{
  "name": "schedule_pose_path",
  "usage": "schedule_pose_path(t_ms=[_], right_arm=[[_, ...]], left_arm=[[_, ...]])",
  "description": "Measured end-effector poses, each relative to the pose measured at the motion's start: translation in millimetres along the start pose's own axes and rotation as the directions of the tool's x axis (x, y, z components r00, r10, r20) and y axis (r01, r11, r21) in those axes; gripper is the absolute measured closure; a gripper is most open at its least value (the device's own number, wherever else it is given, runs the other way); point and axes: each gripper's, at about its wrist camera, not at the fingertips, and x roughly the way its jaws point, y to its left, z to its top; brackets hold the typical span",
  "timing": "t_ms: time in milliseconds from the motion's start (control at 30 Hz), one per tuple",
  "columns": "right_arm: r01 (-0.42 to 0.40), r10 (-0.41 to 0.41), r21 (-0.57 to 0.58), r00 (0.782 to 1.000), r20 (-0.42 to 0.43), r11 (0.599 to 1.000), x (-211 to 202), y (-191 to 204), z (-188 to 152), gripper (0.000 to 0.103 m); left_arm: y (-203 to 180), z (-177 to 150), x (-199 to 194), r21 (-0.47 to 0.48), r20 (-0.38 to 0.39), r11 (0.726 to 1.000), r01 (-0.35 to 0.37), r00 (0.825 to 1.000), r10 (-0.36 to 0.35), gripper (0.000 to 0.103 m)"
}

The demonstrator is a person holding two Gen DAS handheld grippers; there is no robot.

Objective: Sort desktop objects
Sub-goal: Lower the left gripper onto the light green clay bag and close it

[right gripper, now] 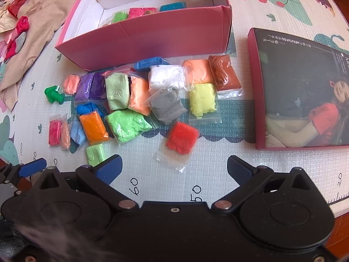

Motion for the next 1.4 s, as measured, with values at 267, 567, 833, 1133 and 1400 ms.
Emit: schedule_pose_path(t_ms=[267,567,833,1133,1400], right_arm=[[0.001,0.0,0.014,1.0,-0.029,1.0,20,-3,-3,0.001],[-0.014,0.016,0.05,0.998,-0.053,0.999,39,-5,-6,0.0],[-0.041,0.044,0.049,0.997,-0.065,0.998,47,-7,-2,0.0],[-0.074,0.081,0.09,0.994,-0.073,0.993,57,-14,-5,0.001],[-0.065,0.07,0.075,0.995,-0.067,0.995,59,-8,-2,0.001]], left_arm=[[8,-6,21,-0.05,-0.014,0.999,0.021,1.0,-0.022,0.007],[13,-9,34,-0.095,-0.013,0.994,0.05,0.999,-0.052,0.012],[0,-3,46,-0.08,-0.021,0.995,0.055,0.998,-0.057,0.031],[-8,-1,56,-0.063,-0.049,0.998,0.016,0.999,-0.019,0.044],[-13,2,55,-0.058,-0.051,0.998,-0.002,0.999,-0.001,0.046]])
